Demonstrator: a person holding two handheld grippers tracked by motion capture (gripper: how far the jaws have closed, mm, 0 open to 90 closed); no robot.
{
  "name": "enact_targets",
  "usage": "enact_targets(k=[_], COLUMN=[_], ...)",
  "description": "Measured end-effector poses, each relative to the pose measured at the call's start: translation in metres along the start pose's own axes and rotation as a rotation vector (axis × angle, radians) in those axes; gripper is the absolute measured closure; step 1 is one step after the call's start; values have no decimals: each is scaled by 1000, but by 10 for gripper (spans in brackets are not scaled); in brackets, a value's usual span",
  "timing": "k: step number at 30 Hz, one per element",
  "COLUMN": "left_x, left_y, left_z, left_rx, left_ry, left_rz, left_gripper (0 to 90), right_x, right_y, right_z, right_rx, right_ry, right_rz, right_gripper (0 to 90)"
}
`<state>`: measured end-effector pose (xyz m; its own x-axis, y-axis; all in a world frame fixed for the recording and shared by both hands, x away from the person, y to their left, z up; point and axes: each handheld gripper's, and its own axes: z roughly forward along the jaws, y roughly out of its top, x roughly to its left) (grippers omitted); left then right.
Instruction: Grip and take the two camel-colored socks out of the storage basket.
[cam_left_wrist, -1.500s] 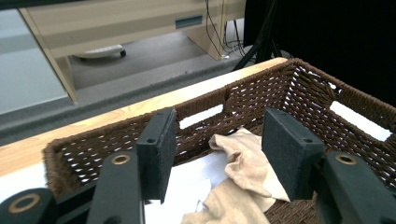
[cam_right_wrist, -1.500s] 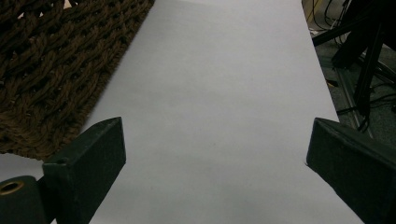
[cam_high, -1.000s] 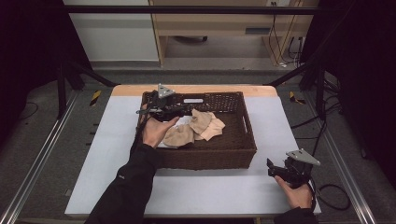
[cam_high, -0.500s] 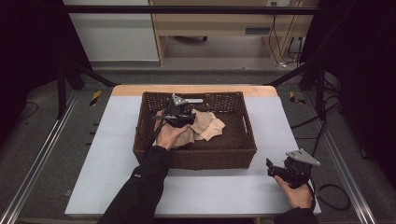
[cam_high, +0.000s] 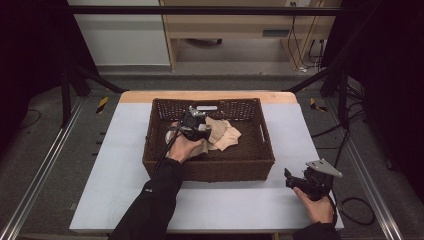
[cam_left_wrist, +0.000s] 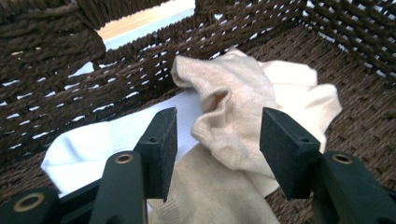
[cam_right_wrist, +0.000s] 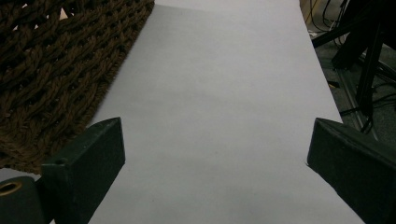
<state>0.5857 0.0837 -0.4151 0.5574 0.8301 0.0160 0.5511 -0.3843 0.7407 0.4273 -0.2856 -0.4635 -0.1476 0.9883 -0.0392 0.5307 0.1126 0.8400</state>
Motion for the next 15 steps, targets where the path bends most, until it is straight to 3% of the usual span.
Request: enact_targets(k=[7,15], left_x=[-2,-2], left_y=[-2,-3], left_z=[4,7], left_rx=[24,67], left_ry=[-1,-34], left_rz=[36,26], left_gripper=[497,635], right_x=[2,4], right_y=[0,1], right_z=[1,0], right_rx=[-6,-12], right_ry=[-2,-6], right_rz=[-3,-16], right_gripper=[45,54])
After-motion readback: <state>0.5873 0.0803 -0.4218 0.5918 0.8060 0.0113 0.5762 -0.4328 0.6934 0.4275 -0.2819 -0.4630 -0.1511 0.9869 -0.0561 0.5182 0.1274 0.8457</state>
